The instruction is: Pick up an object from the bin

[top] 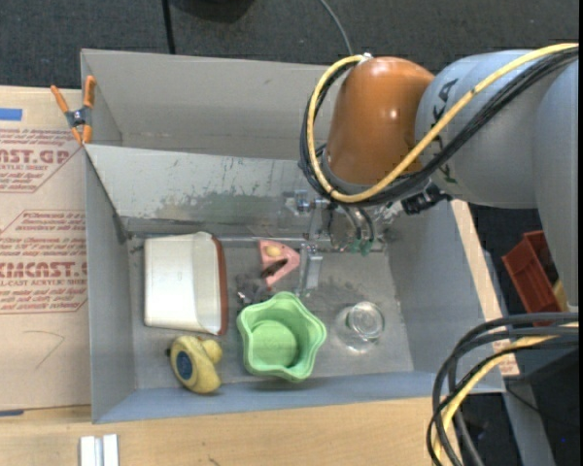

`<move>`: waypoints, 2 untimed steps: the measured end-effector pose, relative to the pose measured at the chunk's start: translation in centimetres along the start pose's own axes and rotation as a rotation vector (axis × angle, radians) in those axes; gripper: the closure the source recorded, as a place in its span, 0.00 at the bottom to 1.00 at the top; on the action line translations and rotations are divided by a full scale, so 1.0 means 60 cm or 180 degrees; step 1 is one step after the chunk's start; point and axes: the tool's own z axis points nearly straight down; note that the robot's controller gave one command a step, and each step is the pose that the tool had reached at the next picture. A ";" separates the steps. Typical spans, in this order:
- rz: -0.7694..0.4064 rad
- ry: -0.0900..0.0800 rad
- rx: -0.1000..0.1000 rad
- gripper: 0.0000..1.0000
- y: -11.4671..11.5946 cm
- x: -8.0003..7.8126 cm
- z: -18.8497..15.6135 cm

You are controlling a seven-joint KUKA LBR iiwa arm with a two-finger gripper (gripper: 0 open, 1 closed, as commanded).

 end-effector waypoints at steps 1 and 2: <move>0.0002 -0.0022 -0.0002 0.00 0.000 -0.002 -0.008; 0.0012 -0.0046 -0.0003 0.00 0.001 -0.002 0.001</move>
Offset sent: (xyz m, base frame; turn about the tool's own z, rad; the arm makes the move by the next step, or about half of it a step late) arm -0.0188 0.0076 -0.0947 0.0371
